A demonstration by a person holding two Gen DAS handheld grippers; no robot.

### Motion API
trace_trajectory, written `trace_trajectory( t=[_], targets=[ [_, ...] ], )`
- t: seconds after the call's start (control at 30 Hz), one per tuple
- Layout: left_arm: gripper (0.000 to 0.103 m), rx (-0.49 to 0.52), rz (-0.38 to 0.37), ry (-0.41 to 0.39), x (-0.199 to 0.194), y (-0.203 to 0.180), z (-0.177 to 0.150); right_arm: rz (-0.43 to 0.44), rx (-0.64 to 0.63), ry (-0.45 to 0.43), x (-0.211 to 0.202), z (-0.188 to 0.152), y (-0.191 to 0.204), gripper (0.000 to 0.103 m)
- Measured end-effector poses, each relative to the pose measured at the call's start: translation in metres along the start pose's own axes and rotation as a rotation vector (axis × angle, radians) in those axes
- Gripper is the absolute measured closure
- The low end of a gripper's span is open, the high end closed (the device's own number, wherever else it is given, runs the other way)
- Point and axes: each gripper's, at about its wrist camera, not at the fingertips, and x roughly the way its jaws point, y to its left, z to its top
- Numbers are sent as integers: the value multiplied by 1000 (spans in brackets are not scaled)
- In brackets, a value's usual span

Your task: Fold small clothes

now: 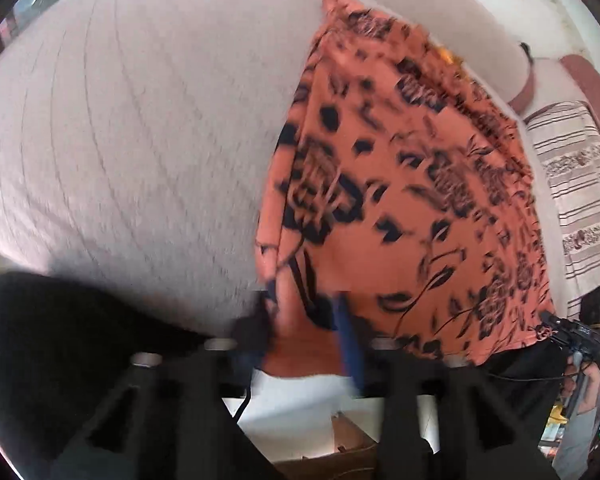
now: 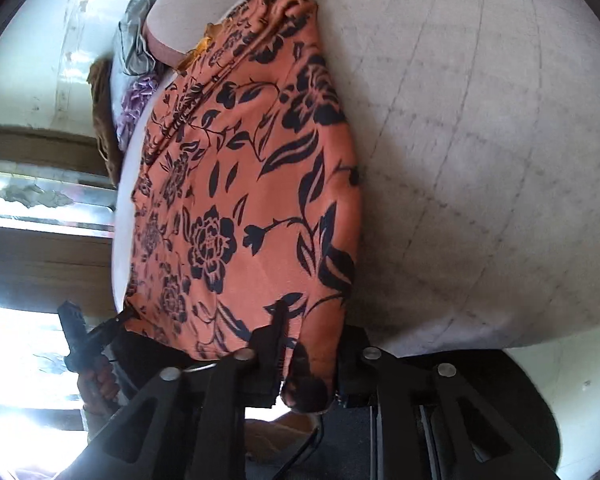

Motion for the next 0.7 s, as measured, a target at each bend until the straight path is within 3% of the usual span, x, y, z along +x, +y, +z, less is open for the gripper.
trace_trajectory(
  t=[0.07,0.1,0.13,0.17,0.23,0.27,0.37,0.43,0.47,0.57,0.63,0.7],
  targets=[
    [53,9,2,-24,1,-1,-3,-5,10,2,-2,-2,-4,76],
    [64,13,3,-24,0,-2,-3,-14,8,-9,-5,-3,-6,76],
    [89,15,0,-21,0,-3,-2,-14,13,-18,-6,-5,-7,78],
    [96,16,-21,-7,-1,-4,0,-14,15,-21,-7,-4,-8,78],
    [96,31,-47,-64,-16,-14,1,-5,3,-16,-9,-4,-2,95],
    [96,52,-54,-114,-30,-20,4,32,-16,-41,-18,-4,8,95],
    [96,49,-87,-164,-46,-24,11,67,-54,-107,-43,2,28,95],
    [96,41,-79,-150,-38,-20,13,75,-57,-132,-51,7,34,95],
    [96,10,-71,-103,-23,-13,11,72,-46,-125,-47,9,31,95],
    [96,-19,-28,-32,-2,0,4,44,33,-46,-14,4,8,95],
    [96,-19,-45,-35,-4,0,3,25,44,-45,-5,-2,5,95],
    [96,-5,-78,-75,-19,-3,8,74,48,-65,-14,0,11,95]
  ],
)
